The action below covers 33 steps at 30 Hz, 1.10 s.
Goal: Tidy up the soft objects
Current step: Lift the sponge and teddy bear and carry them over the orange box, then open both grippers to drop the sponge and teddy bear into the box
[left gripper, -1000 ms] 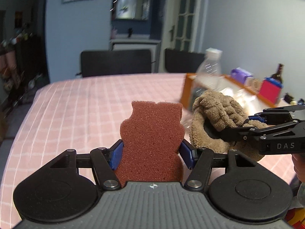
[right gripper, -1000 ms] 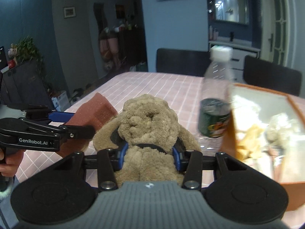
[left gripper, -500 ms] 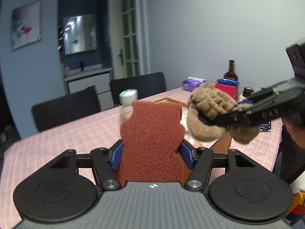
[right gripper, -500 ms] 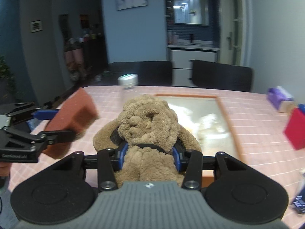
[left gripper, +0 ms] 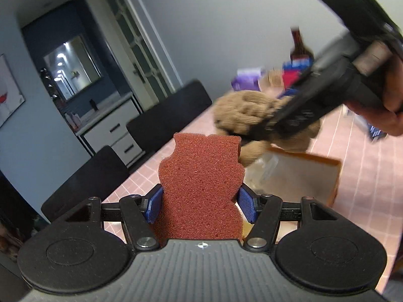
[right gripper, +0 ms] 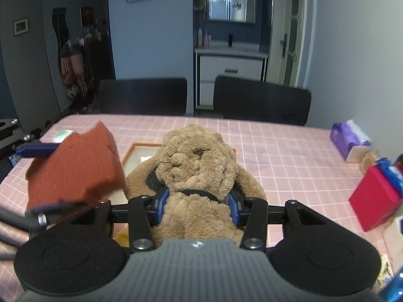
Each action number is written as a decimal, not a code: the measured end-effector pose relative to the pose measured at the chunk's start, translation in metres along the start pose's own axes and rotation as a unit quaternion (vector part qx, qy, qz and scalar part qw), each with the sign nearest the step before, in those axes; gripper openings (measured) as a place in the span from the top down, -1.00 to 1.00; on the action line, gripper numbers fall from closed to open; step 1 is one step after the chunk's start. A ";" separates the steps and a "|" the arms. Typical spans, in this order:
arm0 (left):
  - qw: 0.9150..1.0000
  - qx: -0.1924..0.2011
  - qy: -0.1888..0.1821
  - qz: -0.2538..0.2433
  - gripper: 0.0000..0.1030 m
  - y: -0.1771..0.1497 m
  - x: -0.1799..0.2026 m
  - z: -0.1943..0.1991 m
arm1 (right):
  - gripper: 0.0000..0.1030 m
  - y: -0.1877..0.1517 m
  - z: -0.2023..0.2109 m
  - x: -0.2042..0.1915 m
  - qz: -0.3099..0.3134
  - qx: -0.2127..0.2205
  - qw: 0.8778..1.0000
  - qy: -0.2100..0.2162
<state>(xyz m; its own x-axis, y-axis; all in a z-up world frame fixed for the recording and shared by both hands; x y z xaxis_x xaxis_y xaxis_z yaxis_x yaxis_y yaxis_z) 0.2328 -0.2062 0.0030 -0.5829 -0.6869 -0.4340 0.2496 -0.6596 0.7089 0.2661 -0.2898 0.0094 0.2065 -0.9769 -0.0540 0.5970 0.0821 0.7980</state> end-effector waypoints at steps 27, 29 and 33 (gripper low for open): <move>0.983 -0.152 -0.023 -0.103 -0.62 -0.059 0.040 -0.101 | -0.16 -0.029 -0.113 -0.001 0.004 -0.099 0.993 0.057; 0.984 -0.148 -0.025 -0.100 -0.62 -0.058 0.039 -0.099 | -0.17 -0.027 -0.110 -0.001 0.004 -0.095 0.994 0.052; 0.986 -0.135 -0.027 -0.090 -0.62 -0.055 0.039 -0.085 | -0.27 -0.022 -0.097 0.002 -0.013 -0.081 0.996 0.045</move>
<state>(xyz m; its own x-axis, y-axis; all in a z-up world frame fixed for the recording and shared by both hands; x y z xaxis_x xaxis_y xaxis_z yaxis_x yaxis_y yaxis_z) 0.2615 -0.2224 -0.1003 -0.6747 -0.5389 -0.5043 0.3306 -0.8316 0.4463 0.3287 -0.2739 -0.0663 0.2535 -0.9581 -0.1333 0.7195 0.0946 0.6881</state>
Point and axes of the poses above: each gripper's, at about its wrist camera, not at the fingertips, and z roughly against the way its jaws point, x to its right, y to its top, the point moved 8 cm from there along -z, roughly the way its jaws point, and after that the axes turned 1 degree about y, right-handed, at the moved point
